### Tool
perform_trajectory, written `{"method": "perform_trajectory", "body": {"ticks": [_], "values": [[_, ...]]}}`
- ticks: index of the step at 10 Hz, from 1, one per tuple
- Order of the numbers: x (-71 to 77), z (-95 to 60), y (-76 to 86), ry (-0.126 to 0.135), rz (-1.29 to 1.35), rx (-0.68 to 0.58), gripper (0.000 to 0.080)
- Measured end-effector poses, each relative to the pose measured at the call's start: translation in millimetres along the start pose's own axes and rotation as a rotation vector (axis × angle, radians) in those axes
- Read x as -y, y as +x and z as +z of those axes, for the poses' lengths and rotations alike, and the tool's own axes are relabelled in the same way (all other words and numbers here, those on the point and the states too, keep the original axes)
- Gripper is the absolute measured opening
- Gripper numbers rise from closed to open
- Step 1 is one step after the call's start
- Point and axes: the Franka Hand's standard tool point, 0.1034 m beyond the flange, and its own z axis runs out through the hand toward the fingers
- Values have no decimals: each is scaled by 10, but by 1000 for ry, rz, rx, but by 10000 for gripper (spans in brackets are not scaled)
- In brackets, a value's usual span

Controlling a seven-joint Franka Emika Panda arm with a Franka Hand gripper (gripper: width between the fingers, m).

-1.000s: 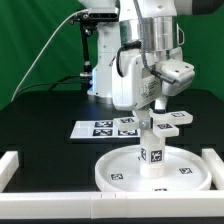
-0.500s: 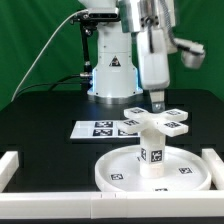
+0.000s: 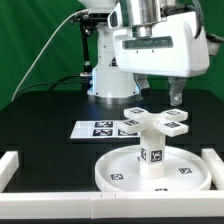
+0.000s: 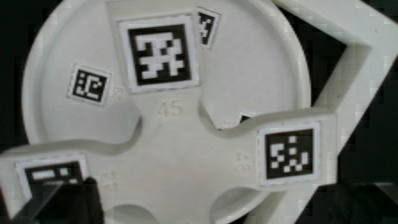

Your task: Assemble round table

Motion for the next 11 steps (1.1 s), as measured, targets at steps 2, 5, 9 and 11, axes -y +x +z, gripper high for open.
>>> {"method": "perform_trajectory", "body": {"ticks": [2, 5, 9, 11], "values": [[-79, 47, 80, -60, -412, -2, 648], [-139, 154, 117, -112, -776, 4, 648], [-112, 174, 60, -112, -808, 8, 648], [-118, 206, 47, -116, -800, 10, 648]]}}
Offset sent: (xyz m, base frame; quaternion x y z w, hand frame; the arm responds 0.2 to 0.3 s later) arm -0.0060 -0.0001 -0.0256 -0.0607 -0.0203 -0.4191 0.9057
